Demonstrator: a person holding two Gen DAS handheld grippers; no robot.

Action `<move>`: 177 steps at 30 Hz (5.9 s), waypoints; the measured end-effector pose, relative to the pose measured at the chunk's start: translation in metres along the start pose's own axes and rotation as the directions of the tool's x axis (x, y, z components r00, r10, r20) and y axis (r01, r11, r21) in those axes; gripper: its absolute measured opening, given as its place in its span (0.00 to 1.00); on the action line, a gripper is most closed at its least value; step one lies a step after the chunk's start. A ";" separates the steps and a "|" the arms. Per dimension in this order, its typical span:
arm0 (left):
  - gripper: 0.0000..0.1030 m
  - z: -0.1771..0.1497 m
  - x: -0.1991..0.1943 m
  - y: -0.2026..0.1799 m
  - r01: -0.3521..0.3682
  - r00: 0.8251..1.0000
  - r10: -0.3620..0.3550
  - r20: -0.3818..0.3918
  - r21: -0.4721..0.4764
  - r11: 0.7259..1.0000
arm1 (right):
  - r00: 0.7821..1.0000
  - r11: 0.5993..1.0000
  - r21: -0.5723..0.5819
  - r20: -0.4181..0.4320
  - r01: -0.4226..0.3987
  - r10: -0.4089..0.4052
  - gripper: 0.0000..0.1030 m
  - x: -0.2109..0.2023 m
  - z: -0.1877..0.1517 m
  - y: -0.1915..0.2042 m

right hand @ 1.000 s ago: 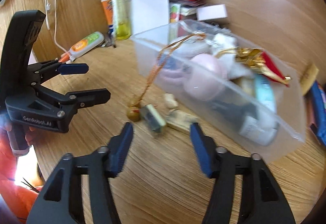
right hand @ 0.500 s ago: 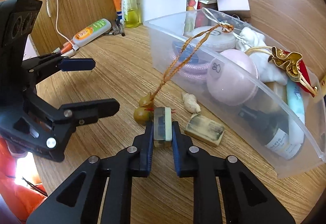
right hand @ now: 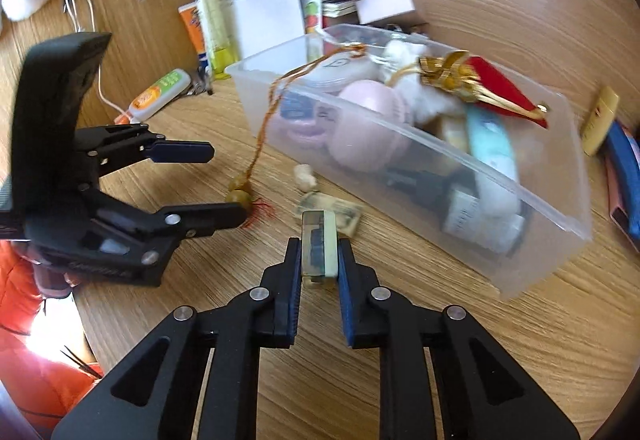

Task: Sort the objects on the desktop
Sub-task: 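Grasp the small beige block with the right gripper while the left moves toward the gourd beads, then close the left gripper on the tan gourd beads while the right holds the beige block, then carry the gourd beads and beige block over the clear bin and open both grippers, then grasp the worn beige bar with the right gripper while the left moves toward the seashell, then close the left gripper on the spiral seashell while the right holds the beige bar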

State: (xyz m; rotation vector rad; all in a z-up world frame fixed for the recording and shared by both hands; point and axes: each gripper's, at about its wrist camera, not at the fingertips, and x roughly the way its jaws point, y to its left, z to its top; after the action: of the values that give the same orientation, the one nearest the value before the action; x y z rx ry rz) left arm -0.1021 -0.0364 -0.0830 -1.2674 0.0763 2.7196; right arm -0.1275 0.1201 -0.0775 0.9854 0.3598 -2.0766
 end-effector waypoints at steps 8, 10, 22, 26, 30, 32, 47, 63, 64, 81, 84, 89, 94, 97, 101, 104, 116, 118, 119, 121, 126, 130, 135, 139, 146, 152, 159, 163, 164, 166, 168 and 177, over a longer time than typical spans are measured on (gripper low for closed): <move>0.55 0.007 0.012 0.000 0.015 0.999 -0.014 -0.032 0.008 1.000 | 1.000 1.000 0.024 0.026 0.003 -0.003 0.14 -0.013 -0.006 -0.012; 0.51 0.007 0.011 -0.005 0.011 0.999 -0.010 -0.032 0.027 1.000 | 1.000 0.999 0.034 0.029 0.001 -0.002 0.14 -0.014 -0.007 -0.014; 0.41 0.005 0.008 -0.014 0.003 1.000 -0.002 -0.026 0.044 0.999 | 0.999 0.998 0.059 0.036 -0.015 0.013 0.14 -0.014 -0.006 -0.020; 0.41 0.007 0.006 -0.018 0.011 1.000 -0.010 -0.007 0.040 0.999 | 0.999 0.998 0.063 0.047 -0.012 0.009 0.14 -0.018 -0.006 -0.020; 0.41 0.008 0.001 -0.019 0.019 1.000 -0.019 0.020 0.022 1.000 | 0.998 0.997 0.076 0.056 -0.008 0.004 0.14 -0.022 -0.005 -0.022; 0.41 0.009 -0.005 -0.018 0.031 0.999 -0.031 0.044 0.004 0.999 | 0.998 0.996 0.087 0.057 -0.008 0.003 0.14 -0.023 -0.006 -0.023; 0.41 0.029 -0.048 0.001 0.038 0.977 -0.022 0.211 -0.069 0.997 | 0.993 0.994 0.108 0.115 0.027 -0.039 0.14 -0.045 0.003 -0.038; 0.41 0.058 -0.045 0.016 0.037 0.967 -0.017 0.254 -0.074 0.997 | 0.982 0.988 0.131 0.159 0.084 -0.105 0.14 -0.057 0.023 -0.063; 0.41 0.059 -0.043 0.017 0.043 0.968 -0.023 0.252 -0.076 0.996 | 0.981 0.986 0.139 0.158 0.089 -0.111 0.14 -0.056 0.023 -0.066; 0.41 0.070 -0.003 0.026 0.049 0.981 -0.031 0.192 -0.087 0.995 | 0.983 0.978 0.170 0.120 0.120 -0.142 0.14 -0.035 0.034 -0.093; 0.41 0.070 -0.004 0.027 0.050 0.980 -0.032 0.197 -0.088 0.995 | 0.980 0.977 0.166 0.123 0.133 -0.154 0.15 -0.035 0.035 -0.092; 0.48 0.068 -0.005 0.024 0.040 0.980 -0.024 0.197 -0.076 0.996 | 0.978 0.976 0.159 0.118 0.151 -0.171 0.15 -0.035 0.036 -0.090; 0.55 0.068 -0.009 0.023 0.028 0.979 -0.012 0.205 -0.074 0.997 | 0.976 0.973 0.160 0.115 0.164 -0.183 0.16 -0.037 0.035 -0.087; 0.64 0.066 -0.015 0.021 0.015 0.974 0.001 0.225 -0.068 0.998 | 0.974 0.972 0.158 0.118 0.173 -0.192 0.21 -0.040 0.034 -0.084; 0.69 0.061 -0.024 0.018 0.011 0.968 0.004 0.250 -0.060 0.998 | 0.968 0.970 0.158 0.137 0.188 -0.210 0.31 -0.047 0.032 -0.077; 0.72 0.057 -0.031 0.018 0.001 0.965 0.015 0.263 -0.060 0.998 | 0.965 0.969 0.159 0.149 0.191 -0.214 0.42 -0.052 0.032 -0.070; 0.87 0.023 -0.053 0.029 -0.050 0.952 0.070 0.297 -0.071 0.996 | 0.970 0.977 0.156 0.174 0.145 -0.172 0.62 -0.063 0.022 -0.035; 0.87 0.016 -0.049 0.032 -0.050 0.957 0.070 0.281 -0.077 0.996 | 0.973 0.978 0.155 0.160 0.140 -0.165 0.62 -0.060 0.020 -0.029; 0.87 0.013 -0.047 0.033 -0.043 0.961 0.064 0.270 -0.080 0.996 | 0.977 0.979 0.152 0.144 0.138 -0.160 0.62 -0.056 0.019 -0.025; 0.87 0.008 -0.043 0.035 -0.027 0.967 0.048 0.252 -0.085 0.996 | 0.981 0.979 0.156 0.128 0.128 -0.149 0.62 -0.050 0.016 -0.020; 0.87 0.003 -0.038 0.032 0.000 0.973 0.015 0.230 -0.066 0.998 | 0.993 0.981 0.169 0.047 0.095 -0.104 0.61 -0.020 0.007 -0.009; 0.88 0.002 -0.038 0.036 0.044 0.972 -0.023 0.232 -0.084 0.996 | 0.991 0.979 0.155 -0.001 0.131 -0.133 0.61 0.002 0.007 0.001; 0.88 0.001 -0.034 0.051 0.098 0.974 -0.064 0.218 -0.150 0.984 | 0.990 0.984 0.115 -0.037 0.136 -0.133 0.61 0.024 0.016 0.016; 0.88 -0.001 -0.033 0.054 0.124 0.974 -0.087 0.207 -0.170 0.978 | 0.989 0.982 0.118 -0.037 0.144 -0.141 0.60 0.035 0.024 0.018; 0.88 0.001 -0.028 0.047 0.141 0.978 -0.116 0.174 -0.138 0.980 | 0.983 0.977 0.109 -0.058 0.181 -0.176 0.38 0.045 0.027 0.020; 0.88 0.002 -0.018 0.047 0.113 0.988 -0.095 0.120 -0.152 0.982 | 0.990 0.982 0.134 -0.042 0.136 -0.131 0.36 0.040 0.023 0.013; 0.87 0.004 -0.020 0.038 0.043 0.990 -0.015 0.137 -0.202 0.978 | 0.996 0.983 0.162 0.022 0.087 -0.092 0.36 0.011 0.017 0.000; 0.80 0.008 -0.016 0.016 0.037 0.992 -0.019 0.122 -0.152 0.988 | 0.996 0.977 0.204 0.056 0.061 -0.074 0.36 -0.005 0.009 -0.016; 0.77 0.010 -0.013 0.010 0.045 0.993 -0.030 0.111 -0.138 0.989 | 0.995 0.975 0.212 0.063 0.060 -0.075 0.36 -0.008 0.007 -0.019; 0.73 0.014 -0.008 0.001 0.048 0.995 -0.035 0.095 -0.128 0.991 | 0.995 0.973 0.228 0.075 0.048 -0.067 0.37 -0.016 0.002 -0.027; 0.72 0.017 -0.002 -0.005 0.044 0.996 -0.034 0.079 -0.123 0.991 | 0.994 0.970 0.240 0.087 0.038 -0.060 0.37 -0.021 -0.002 -0.034; 0.57 0.029 0.012 -0.019 0.031 0.999 -0.026 0.034 -0.157 0.987 | 0.990 0.969 0.248 0.134 0.018 -0.052 0.37 -0.043 -0.016 -0.055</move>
State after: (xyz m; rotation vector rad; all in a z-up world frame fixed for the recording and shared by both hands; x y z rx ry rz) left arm -0.1292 -0.0129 -0.0731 -1.2524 -0.1629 2.7672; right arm -0.1444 0.1877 -0.0596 0.9738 0.0465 -2.2466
